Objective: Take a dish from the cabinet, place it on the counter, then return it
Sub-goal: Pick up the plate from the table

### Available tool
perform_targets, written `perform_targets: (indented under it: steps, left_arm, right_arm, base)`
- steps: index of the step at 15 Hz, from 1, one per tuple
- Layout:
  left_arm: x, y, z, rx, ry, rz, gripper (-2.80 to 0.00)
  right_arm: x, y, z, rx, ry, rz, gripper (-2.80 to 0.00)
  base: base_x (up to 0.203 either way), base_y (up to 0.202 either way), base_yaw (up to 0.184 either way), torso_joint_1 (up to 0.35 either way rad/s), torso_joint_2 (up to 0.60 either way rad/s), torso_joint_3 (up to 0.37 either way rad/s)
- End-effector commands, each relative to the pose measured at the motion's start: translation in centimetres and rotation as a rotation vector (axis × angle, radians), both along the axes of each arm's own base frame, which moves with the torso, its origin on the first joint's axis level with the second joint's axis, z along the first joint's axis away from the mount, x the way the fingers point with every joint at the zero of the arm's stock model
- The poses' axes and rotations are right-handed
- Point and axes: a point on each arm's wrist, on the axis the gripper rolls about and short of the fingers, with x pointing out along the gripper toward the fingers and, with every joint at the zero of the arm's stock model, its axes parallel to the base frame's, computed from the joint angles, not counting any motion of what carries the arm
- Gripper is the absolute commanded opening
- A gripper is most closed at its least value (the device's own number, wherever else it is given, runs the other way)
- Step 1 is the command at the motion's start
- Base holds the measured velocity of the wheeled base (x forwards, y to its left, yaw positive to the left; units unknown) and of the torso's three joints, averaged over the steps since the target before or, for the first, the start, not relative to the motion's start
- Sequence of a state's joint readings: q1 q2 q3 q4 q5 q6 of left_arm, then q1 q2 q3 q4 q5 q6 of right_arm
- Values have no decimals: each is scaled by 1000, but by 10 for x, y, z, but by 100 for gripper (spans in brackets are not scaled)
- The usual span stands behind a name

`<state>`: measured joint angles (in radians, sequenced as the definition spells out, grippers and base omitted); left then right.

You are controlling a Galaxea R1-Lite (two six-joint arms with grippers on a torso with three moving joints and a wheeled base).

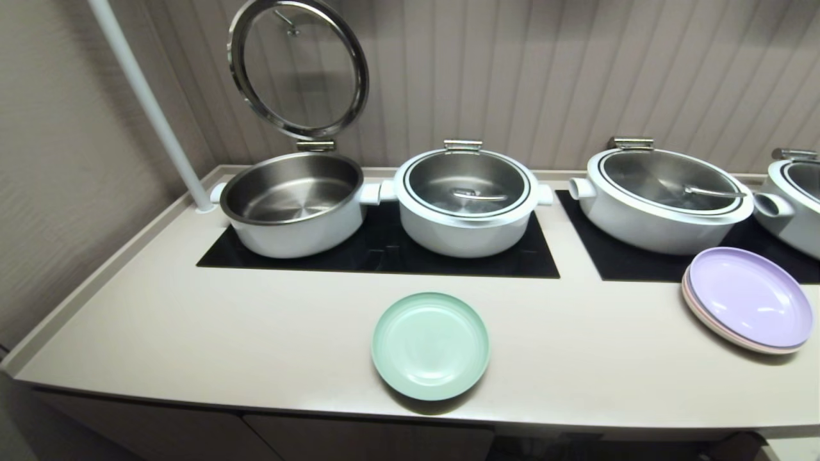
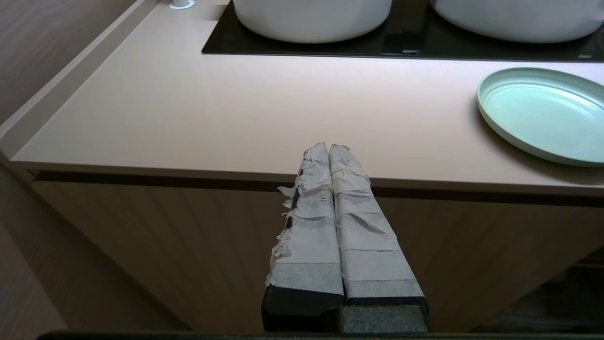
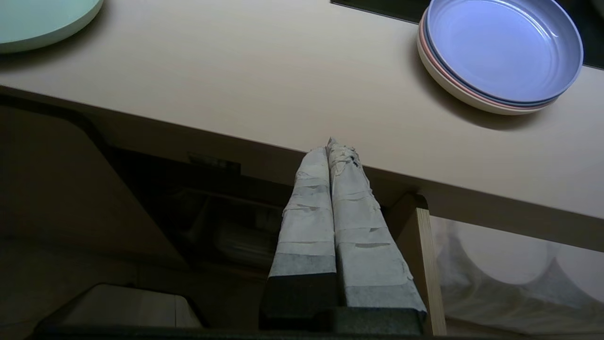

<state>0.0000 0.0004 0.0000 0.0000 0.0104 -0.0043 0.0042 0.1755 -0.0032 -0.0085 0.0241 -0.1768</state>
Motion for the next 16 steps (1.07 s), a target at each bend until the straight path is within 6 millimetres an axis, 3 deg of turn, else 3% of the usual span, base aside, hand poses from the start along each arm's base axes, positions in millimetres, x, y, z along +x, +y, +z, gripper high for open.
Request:
perform_targets:
  steps: [1,16]
  left_arm:
    - [0,0,0,0,0,0,-280]
    - [0,0,0,0,0,-1,-280]
  right_arm:
    - [-11,0,-3,12,-113,-4,-280]
    - [-14,0,-4,58,-160,-5,-280]
  base:
    - [0,0,0,0,0,0]
    - [0,0,0,0,0,0]
